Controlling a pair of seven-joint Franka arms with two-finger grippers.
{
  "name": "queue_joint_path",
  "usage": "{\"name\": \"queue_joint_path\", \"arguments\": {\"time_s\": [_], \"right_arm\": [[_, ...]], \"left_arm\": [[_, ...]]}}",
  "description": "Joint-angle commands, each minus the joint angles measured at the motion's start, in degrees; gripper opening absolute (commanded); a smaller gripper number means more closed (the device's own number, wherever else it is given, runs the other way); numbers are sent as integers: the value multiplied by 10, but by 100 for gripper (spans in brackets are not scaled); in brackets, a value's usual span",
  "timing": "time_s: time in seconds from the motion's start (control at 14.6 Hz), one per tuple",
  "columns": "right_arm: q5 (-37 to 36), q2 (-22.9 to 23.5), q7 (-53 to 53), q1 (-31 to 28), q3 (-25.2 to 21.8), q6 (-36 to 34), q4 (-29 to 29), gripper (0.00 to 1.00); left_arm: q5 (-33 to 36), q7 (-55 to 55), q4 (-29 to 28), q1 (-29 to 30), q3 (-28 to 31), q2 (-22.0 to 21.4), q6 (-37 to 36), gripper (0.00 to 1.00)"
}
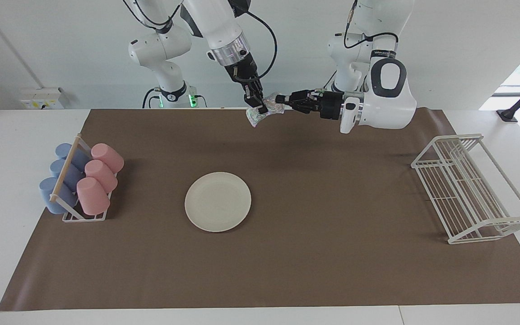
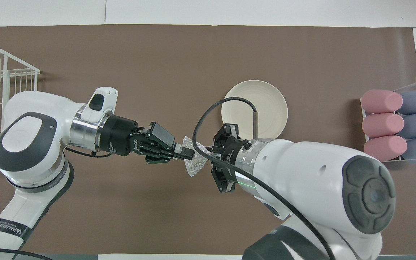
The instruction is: Wipe plate with sponge
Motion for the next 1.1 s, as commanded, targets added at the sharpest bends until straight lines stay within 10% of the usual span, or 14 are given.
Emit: {"name": "queue_joint_path", "arguments": {"time_s": [0.0, 0.27, 0.34, 0.41, 1.03], "right_arm": [[11, -13, -1, -2, 1, 15, -16, 0], [11, -13, -3, -2, 1, 15, -16, 0], [11, -13, -7, -3, 1, 14, -16, 0], [11, -13, -14, -2, 1, 11, -16, 0], [-11, 64, -280, -58, 0, 63, -84, 0]], "left_arm": [[9, 6, 7, 8, -2, 5, -20, 0], [17, 6, 7, 8, 0, 5, -19, 0], [32, 3, 9, 8, 0, 1, -17, 35], [42, -2, 10, 8, 1, -3, -13, 99], [201, -23, 34, 42, 9, -18, -7, 100]]}}
